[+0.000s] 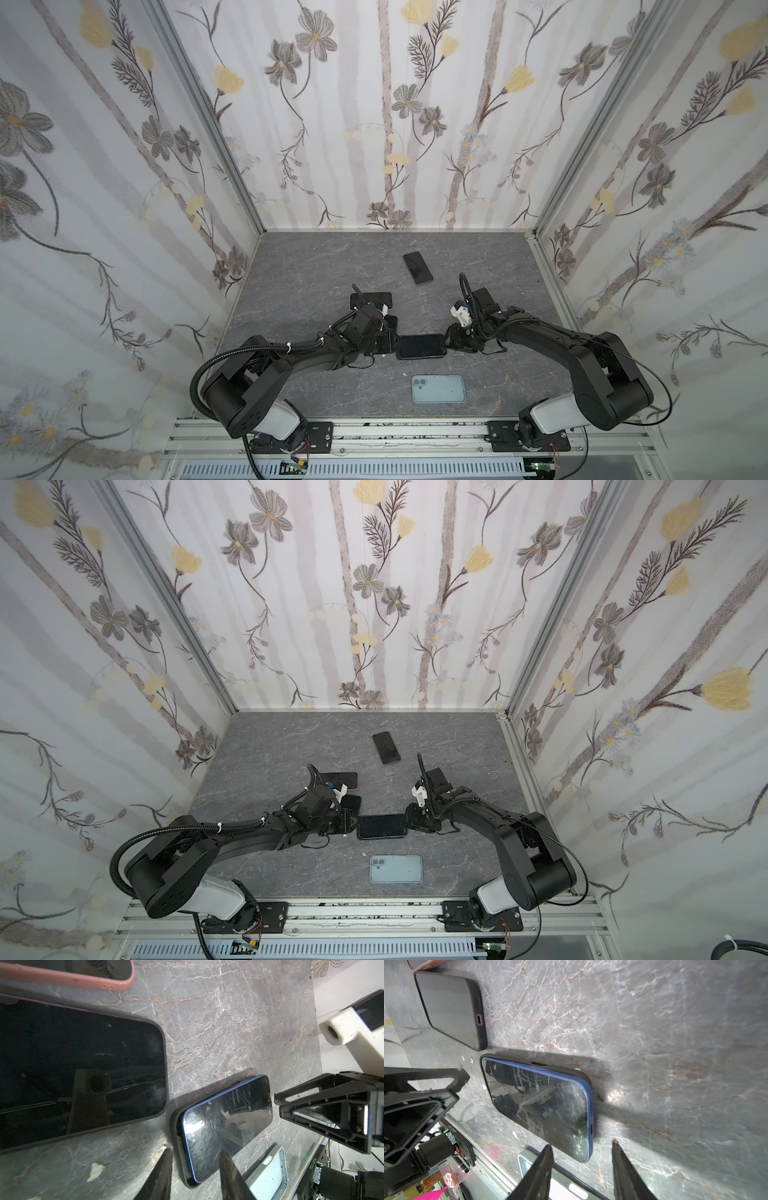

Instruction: Put the phone into the phone case

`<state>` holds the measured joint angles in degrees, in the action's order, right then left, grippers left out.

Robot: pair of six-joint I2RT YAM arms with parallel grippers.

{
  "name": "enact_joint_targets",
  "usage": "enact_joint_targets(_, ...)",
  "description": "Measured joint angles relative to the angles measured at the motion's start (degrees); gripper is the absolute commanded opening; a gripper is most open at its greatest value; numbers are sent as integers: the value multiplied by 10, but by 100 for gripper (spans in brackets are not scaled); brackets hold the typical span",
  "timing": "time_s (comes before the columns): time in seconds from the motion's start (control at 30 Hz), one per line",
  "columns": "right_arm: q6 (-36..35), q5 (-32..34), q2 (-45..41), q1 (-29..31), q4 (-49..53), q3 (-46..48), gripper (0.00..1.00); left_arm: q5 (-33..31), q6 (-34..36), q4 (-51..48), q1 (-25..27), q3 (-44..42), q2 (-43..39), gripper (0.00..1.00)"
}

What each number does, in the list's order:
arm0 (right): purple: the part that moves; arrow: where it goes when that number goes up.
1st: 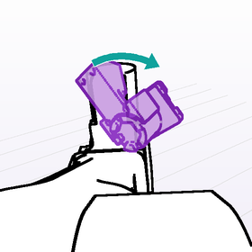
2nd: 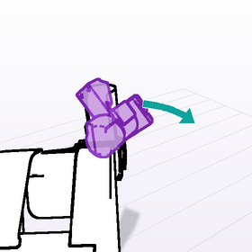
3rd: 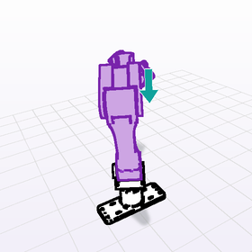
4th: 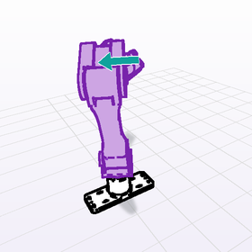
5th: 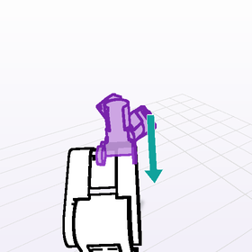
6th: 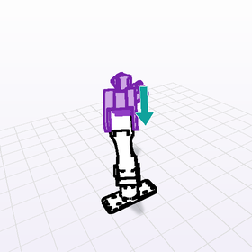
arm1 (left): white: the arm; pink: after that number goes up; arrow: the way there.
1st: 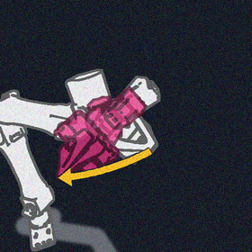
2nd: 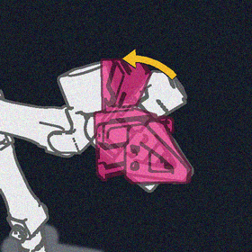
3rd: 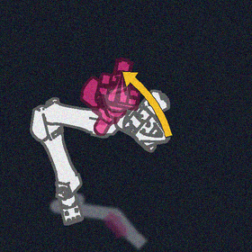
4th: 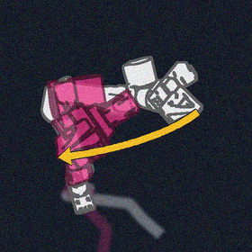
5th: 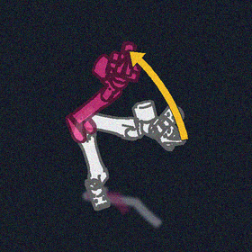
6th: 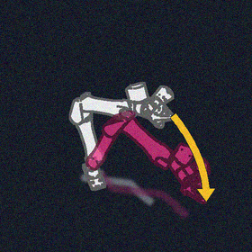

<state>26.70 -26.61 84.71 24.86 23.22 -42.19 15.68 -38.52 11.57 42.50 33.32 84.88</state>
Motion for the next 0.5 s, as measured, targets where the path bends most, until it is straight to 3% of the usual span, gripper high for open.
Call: enact_joint_targets(0.5, 2, 0, 1, 17, -14, 9, 44, 2, 0, 0, 2, 0, 9, 32)
